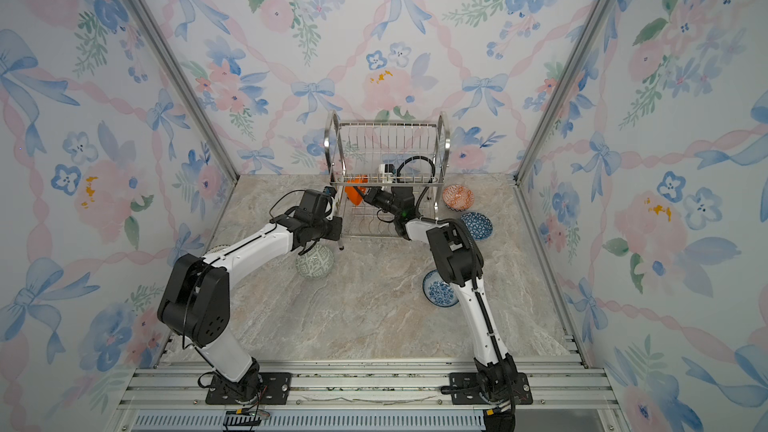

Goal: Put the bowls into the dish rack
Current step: 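Push the orange bowl deeper into the slots with the right gripper while the left holds, then lower the orange bowl upright between the wires with the right gripper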

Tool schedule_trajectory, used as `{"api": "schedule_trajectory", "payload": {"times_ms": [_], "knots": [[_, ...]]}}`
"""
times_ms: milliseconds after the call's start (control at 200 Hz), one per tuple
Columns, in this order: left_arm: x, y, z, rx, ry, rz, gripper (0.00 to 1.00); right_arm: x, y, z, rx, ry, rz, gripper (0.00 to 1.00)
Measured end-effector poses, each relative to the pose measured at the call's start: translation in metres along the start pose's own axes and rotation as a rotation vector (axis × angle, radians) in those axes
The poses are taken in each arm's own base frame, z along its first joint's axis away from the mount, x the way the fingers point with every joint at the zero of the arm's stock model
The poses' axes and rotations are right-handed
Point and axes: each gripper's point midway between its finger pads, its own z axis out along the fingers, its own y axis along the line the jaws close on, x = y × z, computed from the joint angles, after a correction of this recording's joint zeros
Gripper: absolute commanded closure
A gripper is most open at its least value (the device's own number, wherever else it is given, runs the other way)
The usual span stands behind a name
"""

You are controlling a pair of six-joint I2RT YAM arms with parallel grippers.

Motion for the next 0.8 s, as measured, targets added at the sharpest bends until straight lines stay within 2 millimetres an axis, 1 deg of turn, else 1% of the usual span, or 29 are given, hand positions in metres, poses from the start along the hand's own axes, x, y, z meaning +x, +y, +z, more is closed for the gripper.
{"api": "schedule_trajectory", "payload": {"times_ms": [220, 540, 695, 735, 795], "knots": [[0.002, 0.0, -0.002, -0.001, 0.005, 0.007, 1.0, -0.001, 0.001, -0.004, 0.013, 0.026, -0.007, 1.0], [0.005, 0.001, -0.004, -0.002, 0.01, 0.015, 1.0, 0.004, 0.002, -0.009, 0.02, 0.066, -0.038, 1.0], [0.005, 0.001, -0.004, -0.002, 0.01, 0.014, 1.0, 0.008, 0.0, -0.014, 0.025, 0.081, -0.046, 1.0], [0.005, 0.001, -0.005, -0.002, 0.012, 0.014, 1.0, 0.012, -0.004, -0.016, 0.037, 0.09, -0.039, 1.0], [0.006, 0.001, -0.005, -0.002, 0.015, 0.014, 1.0, 0.011, -0.006, -0.019, 0.034, 0.087, -0.046, 1.0]]}}
